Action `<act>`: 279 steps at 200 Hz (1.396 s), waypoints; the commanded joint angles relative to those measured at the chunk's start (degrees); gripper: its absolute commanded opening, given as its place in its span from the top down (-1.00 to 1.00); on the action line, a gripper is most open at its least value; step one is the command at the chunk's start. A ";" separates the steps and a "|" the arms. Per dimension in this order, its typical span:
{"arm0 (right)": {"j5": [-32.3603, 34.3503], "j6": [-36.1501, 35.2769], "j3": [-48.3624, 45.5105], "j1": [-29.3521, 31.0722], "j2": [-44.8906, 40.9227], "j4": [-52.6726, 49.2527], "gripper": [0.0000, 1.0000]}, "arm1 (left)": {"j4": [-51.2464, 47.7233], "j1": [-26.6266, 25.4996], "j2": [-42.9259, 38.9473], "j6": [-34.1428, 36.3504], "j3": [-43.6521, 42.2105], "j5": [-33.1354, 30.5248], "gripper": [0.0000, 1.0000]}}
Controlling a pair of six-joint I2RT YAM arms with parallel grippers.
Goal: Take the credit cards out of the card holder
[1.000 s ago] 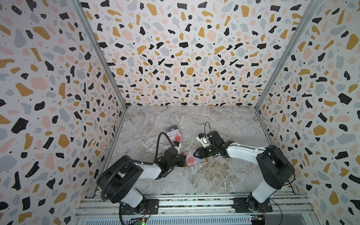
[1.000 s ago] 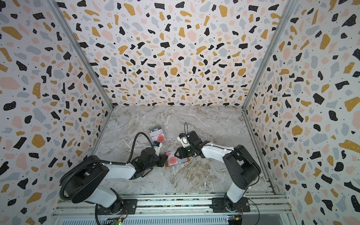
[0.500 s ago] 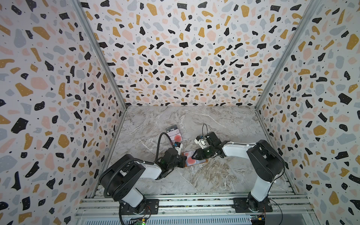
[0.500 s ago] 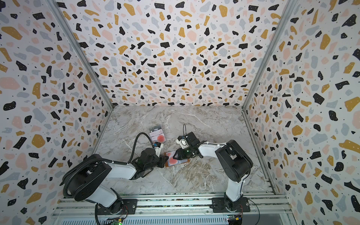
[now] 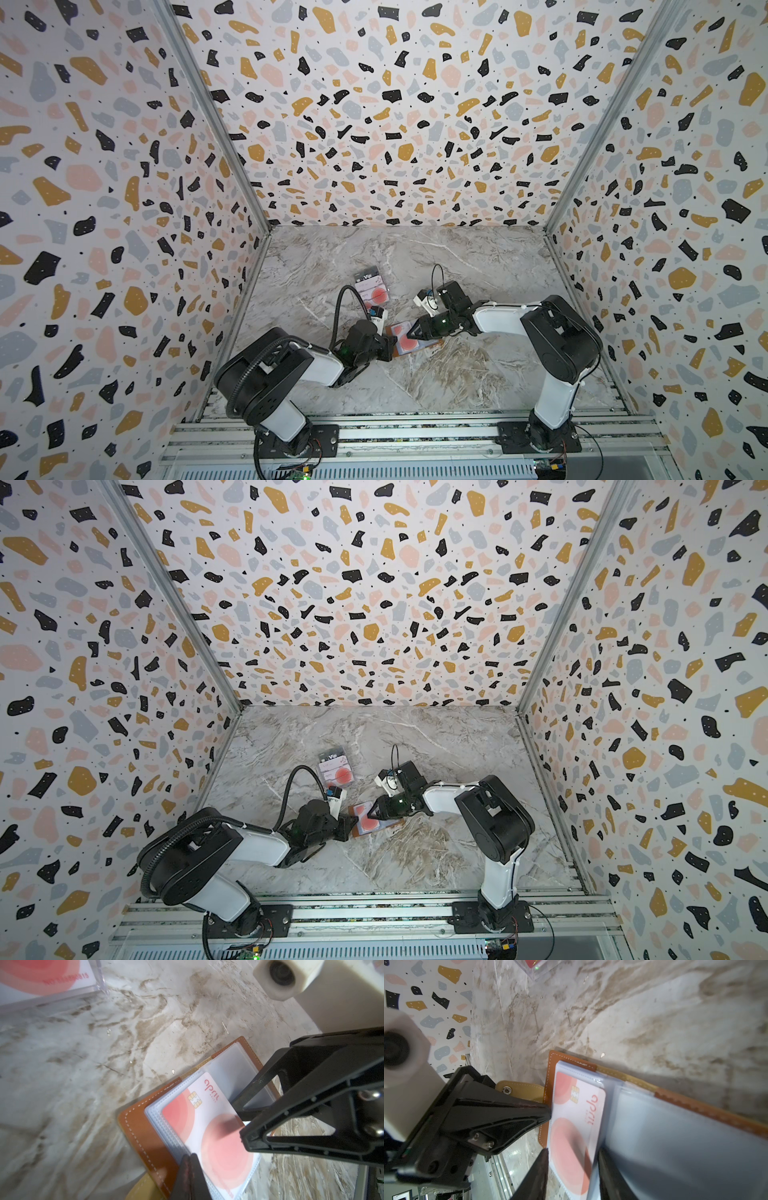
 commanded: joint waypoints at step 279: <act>-15.96 1.30 -3.71 -3.63 -0.89 8.31 0.29 | 3.52 -0.15 2.74 -1.58 -3.97 -0.67 0.89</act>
